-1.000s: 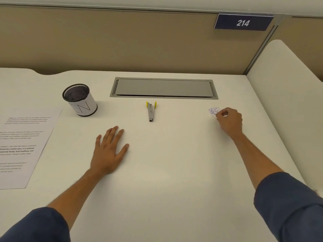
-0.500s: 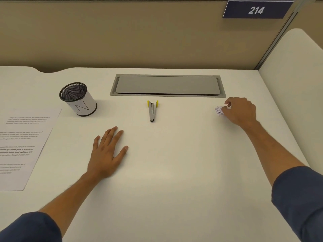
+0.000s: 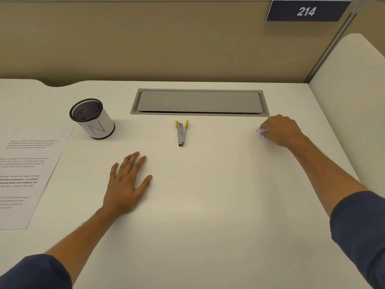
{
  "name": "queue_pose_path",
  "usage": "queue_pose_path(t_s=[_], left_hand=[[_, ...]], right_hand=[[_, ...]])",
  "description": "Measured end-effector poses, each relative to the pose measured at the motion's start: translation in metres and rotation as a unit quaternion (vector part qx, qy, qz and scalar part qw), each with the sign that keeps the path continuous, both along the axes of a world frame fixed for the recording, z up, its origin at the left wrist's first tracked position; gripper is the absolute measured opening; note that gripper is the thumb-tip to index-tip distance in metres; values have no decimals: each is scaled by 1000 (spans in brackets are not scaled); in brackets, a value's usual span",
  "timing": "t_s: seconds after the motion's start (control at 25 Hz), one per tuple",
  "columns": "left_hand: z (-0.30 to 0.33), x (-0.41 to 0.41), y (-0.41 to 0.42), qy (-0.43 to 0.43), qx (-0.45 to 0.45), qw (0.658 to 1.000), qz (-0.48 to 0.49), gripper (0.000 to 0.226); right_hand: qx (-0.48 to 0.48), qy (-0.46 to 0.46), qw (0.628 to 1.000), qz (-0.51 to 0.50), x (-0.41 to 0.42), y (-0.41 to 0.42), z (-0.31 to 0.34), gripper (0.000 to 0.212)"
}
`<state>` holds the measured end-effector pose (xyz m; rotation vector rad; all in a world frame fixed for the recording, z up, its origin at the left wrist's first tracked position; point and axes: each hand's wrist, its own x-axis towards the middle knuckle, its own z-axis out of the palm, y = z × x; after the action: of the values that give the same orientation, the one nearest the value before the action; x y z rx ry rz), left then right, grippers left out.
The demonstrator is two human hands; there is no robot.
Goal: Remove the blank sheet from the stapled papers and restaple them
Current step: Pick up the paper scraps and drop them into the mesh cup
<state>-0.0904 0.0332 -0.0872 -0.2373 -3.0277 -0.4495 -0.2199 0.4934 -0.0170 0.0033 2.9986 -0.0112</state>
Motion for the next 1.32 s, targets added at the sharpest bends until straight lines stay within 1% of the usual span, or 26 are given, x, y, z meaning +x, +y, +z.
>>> queue_pose_path(t_s=[0.08,0.2,0.36,0.44,0.56,0.64,0.72,0.76,0.84,0.92,1.08,1.16,1.24,1.32], left_hand=[[0,0,0,3,-1,1000,-2,64],[0,0,0,6,-1,1000,-2,64],[-1,-1,-1,1,-1,1000,-2,64],[-1,-1,0,0,1,1000,-1,64],[0,-1,0,-3,2,1000,1,64],[0,-1,-1,-2,0,1000,0,64],[0,-1,0,-3,1,1000,0,65],[0,-1,0,-2,3,1000,0,65],[0,0,0,0,7,1000,0,65],[-1,2,1,2,4,1000,1,65],[-2,0,0,5,5,1000,1,65],[-3,1,0,2,4,1000,-1,66],[-2,0,1,-2,3,1000,-6,67],[3,-4,-2,-2,7,1000,-13,69]], right_hand=[[-1,4,1000,6,-2,-2,-1,17],[0,23,1000,9,-3,-4,-2,22],[-13,29,999,24,-4,0,-7,18],[-24,39,999,28,-2,4,-9,19],[-101,83,991,20,4,6,-2,20],[-194,127,972,-20,9,8,7,17],[-306,154,937,-66,15,11,12,16],[-372,153,911,-93,17,12,15,18],[-507,127,840,-147,20,9,21,25],[-604,101,771,-175,21,0,30,31],[-703,74,681,-191,19,-31,55,31],[-737,66,645,-193,16,-49,65,24],[-760,62,618,-192,11,-71,74,14],[-773,44,605,-183,7,-96,84,12]])
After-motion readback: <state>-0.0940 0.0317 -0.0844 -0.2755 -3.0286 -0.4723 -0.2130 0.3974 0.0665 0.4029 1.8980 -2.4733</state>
